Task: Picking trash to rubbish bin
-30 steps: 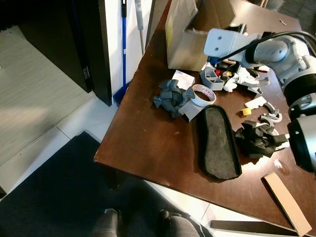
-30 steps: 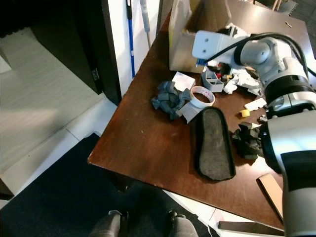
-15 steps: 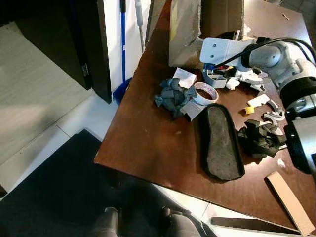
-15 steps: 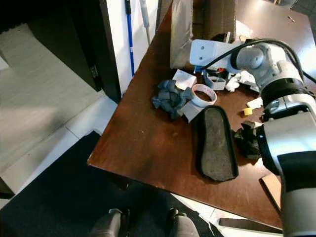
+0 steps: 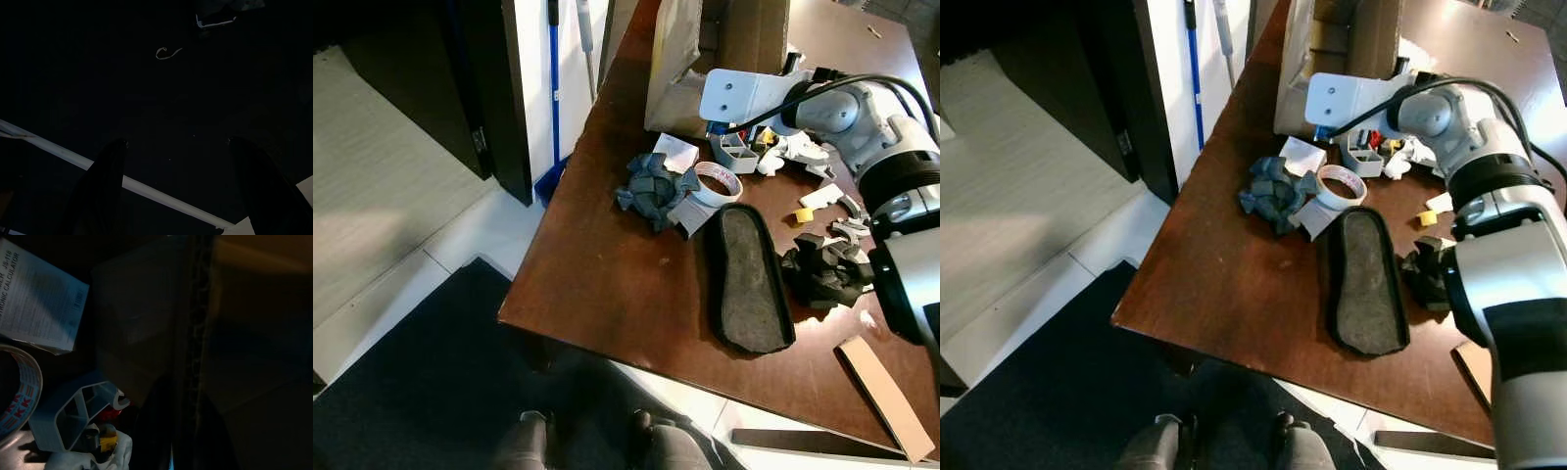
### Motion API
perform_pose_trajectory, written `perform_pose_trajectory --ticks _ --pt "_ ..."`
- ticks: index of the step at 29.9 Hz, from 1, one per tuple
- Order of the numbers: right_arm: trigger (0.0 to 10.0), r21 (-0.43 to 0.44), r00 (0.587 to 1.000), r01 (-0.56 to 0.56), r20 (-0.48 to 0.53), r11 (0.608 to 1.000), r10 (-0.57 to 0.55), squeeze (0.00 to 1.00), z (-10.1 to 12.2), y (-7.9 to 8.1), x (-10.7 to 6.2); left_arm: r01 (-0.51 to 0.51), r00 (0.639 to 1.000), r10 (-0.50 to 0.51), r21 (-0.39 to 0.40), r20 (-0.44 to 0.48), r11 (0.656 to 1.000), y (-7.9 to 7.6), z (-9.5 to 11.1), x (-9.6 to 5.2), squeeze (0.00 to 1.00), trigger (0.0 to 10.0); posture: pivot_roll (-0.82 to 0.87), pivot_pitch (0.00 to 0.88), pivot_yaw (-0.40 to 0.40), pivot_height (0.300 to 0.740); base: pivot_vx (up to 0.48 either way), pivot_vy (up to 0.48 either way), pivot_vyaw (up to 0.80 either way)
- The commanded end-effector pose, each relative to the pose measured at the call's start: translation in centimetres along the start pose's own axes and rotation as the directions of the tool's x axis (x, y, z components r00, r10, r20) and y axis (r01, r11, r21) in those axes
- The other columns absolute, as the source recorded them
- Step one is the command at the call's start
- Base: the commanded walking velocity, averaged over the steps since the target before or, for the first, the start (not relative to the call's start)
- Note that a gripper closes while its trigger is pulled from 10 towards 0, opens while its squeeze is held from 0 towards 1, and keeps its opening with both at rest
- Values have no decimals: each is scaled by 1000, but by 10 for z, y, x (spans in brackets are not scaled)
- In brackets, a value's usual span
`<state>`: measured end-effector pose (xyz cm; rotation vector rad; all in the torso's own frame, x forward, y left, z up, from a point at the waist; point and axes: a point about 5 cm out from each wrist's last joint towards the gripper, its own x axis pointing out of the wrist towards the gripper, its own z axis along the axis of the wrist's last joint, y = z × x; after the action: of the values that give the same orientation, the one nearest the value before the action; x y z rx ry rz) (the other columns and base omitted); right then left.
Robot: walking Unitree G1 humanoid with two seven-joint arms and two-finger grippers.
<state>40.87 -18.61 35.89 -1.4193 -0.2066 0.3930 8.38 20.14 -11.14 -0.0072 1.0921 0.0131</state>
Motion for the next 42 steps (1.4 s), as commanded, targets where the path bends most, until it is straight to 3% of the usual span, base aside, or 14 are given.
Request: perform_pose_trajectory --ticks 1,10,15,17,20,25,27,30,33,34,37,39,40,42 --pt "0 -24 1000 19 -11 1000 -19 0 -3 -4 -3 63 997 -62 8 -43 998 -19 -10 0 0 10000 108 287 -145 740 0 0 0" --pt "0 -16 978 206 14 978 -206 0 0 -23 -7 -4 1000 4 -29 -7 1000 -6 2 2 0 10000 113 257 -136 740 0 0 0" --pt "0 -8 930 366 45 930 -366 0 3 -39 -14 -126 992 127 -30 18 992 18 13 1 0 10000 122 235 -129 740 0 0 0" --pt "0 2 896 439 68 899 -438 0 6 -47 -18 -204 979 204 25 7 979 36 15 -1 0 10000 130 217 -124 740 0 0 0" --pt "0 41 848 517 113 855 -518 0 11 -55 -22 -318 947 322 104 -17 942 61 13 -8 0 10000 132 210 -124 740 0 0 0" --pt "0 101 813 551 161 829 -560 0 17 -58 -24 -400 912 410 169 -30 901 79 11 -14 0 10000 132 197 -117 740 0 0 0" --pt "0 184 775 566 213 804 -594 0 25 -61 -26 -477 867 497 226 -39 849 96 9 -21 0 10000 133 190 -112 740 0 0 0" --pt "0 225 758 565 237 794 -607 0 28 -62 -26 -509 844 534 247 -42 824 103 8 -25 0 10000 135 188 -107 740 0 0 0" --pt "0 421 696 512 307 749 -649 0 39 -63 -28 -601 785 620 237 -8 764 120 15 -32 0 10000 138 178 -101 740 0 0 0" --pt "0 421 696 512 307 749 -649 0 39 -63 -28 -601 785 620 237 -8 764 120 15 -32 0 10000 138 178 -101 740 0 0 0" --pt "0 536 661 451 335 713 -671 0 43 -63 -29 -654 753 657 159 37 740 126 26 -34 0 10000 140 175 -98 740 0 0 0" --pt "0 655 633 325 385 682 -671 0 49 -59 -28 -644 760 647 -63 67 763 127 43 -31 0 10000 143 166 -99 740 0 0 0" --pt "0 655 633 325 385 682 -671 0 49 -59 -28 -644 760 647 -63 67 763 127 43 -31 0 10000 143 166 -99 740 0 0 0" --pt "0 728 598 148 473 669 -647 0 59 -48 -25 -545 795 592 -273 132 792 121 64 -25 0 10000 141 160 -98 740 0 0 0"
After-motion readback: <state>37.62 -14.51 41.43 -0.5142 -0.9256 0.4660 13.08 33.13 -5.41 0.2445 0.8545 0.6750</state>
